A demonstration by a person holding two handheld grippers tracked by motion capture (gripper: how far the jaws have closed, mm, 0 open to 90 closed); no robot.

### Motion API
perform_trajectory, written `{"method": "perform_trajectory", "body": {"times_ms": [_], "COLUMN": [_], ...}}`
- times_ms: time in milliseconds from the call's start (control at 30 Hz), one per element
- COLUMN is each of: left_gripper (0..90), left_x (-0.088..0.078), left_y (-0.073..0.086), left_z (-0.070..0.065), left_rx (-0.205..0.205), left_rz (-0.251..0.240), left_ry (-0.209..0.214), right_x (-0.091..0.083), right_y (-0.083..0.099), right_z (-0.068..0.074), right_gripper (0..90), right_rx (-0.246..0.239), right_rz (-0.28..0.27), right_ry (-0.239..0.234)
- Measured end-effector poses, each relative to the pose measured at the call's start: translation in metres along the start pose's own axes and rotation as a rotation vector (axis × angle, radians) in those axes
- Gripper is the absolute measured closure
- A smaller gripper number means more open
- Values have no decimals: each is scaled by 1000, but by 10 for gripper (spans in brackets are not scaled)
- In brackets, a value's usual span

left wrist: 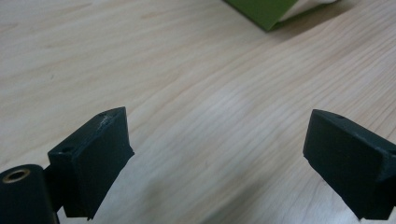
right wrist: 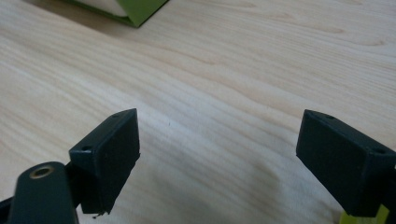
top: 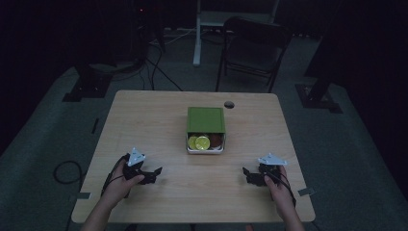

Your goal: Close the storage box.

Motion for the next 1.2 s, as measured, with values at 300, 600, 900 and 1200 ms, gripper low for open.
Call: {"method": "perform_trajectory", "body": {"times_ms": [300,600,900,1200], "left_gripper": [77,77,77,77], "left_x": [-16,-28,-38,-48], "left_y": [11,29,42,57], "left_z": [10,27,42,53], "left_rx": [-29,-89,-116,-134], "left_rz": [-1,9,31,53], "left_ry": [-47,-107,-153,-191], "right_x": [-3,0,1,1], "right_y": [7,15,18,18], "right_z": [4,3,3,3], "right_gripper": [132,131,130,128], "right_rx": [-4,-2,12,13], "right_rz": [8,52,80,81], "right_ry": [-17,-6,-23,-23]}}
Point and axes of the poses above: each handheld gripper's, and its own axes: x roughly forward along the jaws, y roughly out of its underside, z roughly to its left, the point moved 8 cm from there along x, roughly forward along the jaws, and after that the axes turned 1 degree about y, right-handed, at the moved point
